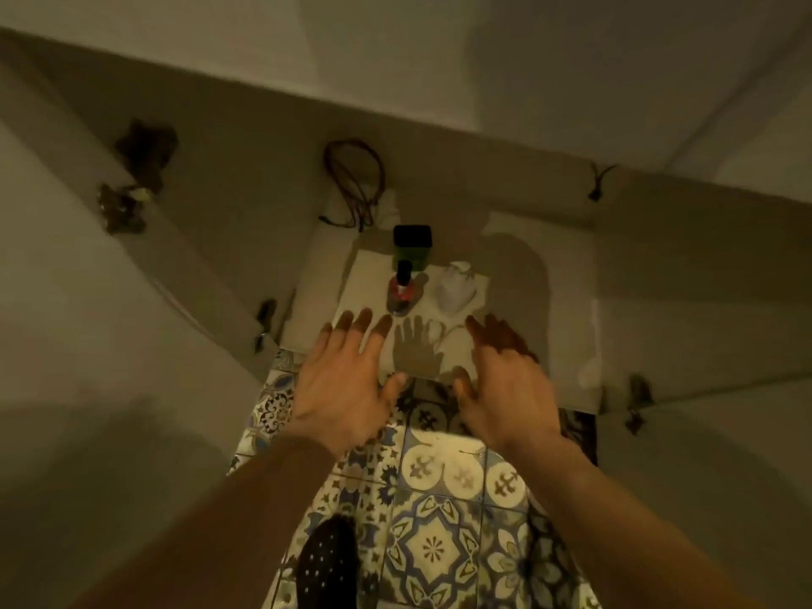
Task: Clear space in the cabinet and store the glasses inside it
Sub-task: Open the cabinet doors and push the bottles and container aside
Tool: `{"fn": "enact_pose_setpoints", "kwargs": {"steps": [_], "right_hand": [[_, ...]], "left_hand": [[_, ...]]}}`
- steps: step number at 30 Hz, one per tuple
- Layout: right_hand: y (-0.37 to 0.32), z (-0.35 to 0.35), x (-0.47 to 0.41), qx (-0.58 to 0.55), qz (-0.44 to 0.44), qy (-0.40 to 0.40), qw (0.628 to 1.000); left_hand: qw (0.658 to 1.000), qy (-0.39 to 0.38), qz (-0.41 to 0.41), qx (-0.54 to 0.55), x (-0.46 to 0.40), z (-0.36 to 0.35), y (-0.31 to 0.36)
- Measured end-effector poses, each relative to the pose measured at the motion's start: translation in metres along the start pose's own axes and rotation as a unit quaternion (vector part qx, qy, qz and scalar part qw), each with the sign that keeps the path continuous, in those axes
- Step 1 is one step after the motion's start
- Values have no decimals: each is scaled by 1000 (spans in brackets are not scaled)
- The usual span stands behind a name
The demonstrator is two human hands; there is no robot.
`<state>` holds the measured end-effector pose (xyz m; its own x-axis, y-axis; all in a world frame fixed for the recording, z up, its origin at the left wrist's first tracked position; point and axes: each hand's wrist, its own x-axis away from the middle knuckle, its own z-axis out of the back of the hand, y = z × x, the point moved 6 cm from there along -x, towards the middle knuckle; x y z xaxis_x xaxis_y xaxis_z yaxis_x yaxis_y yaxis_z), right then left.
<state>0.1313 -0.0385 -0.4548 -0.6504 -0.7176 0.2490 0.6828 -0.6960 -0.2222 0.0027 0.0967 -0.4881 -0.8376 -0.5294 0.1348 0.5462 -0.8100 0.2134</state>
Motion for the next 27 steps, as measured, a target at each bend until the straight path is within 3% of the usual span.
{"fn": "enact_pose_setpoints", "kwargs": {"steps": [11, 18, 23, 27], "right_hand": [[22, -135, -97, -46, 14, 9, 999], [65, -195, -153, -51, 33, 91, 994], [76, -217, -183, -80, 71, 139, 984], [81, -232, -198, -113, 85, 169, 975]], "left_hand": [[1000, 4, 9, 3, -86, -124, -66], [997, 79, 8, 14, -153, -182, -72], [988, 120, 41, 83, -195, -209, -83], [967, 112, 91, 209, -222, -239, -96]]}}
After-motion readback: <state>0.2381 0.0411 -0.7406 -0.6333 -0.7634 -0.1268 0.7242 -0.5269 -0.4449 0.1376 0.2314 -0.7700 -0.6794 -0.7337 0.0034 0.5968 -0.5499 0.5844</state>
